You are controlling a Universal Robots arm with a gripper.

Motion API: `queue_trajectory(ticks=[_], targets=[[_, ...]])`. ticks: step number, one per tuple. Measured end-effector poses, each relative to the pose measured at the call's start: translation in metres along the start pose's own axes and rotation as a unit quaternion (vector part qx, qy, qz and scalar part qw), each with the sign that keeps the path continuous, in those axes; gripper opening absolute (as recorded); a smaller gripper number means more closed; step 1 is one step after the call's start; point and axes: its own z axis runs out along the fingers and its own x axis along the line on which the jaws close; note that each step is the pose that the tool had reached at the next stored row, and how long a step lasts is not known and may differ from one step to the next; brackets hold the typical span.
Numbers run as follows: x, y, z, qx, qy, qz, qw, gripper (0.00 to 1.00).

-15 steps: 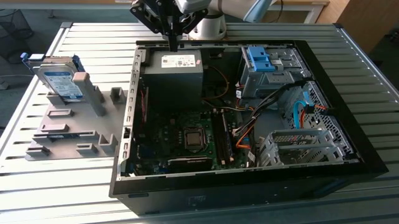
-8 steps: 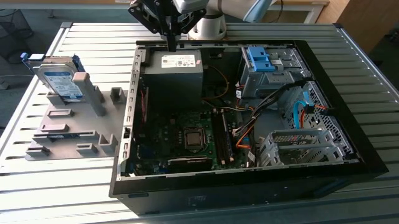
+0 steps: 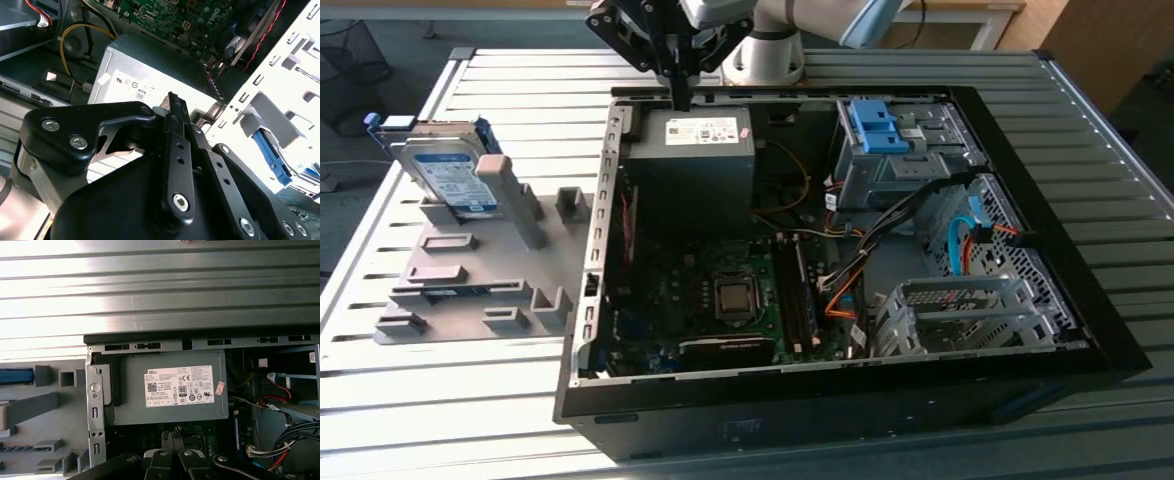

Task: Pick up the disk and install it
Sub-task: 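Reach for the disk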

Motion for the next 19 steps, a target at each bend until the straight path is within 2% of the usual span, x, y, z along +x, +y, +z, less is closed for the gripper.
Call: queue_trajectory(ticks=[5,12,19], targets=[[0.0011,-0.0001,-0.0001,0.0000,0.0000,0.000,1.0000,0.11],[0.0093,-0.0006,-0.0002,0.0000,0.0000,0.000,1.0000,0.11],[0.0127,-0.0009,-0.0003,0.0000,0.0000,0.000,1.0000,0.11]])
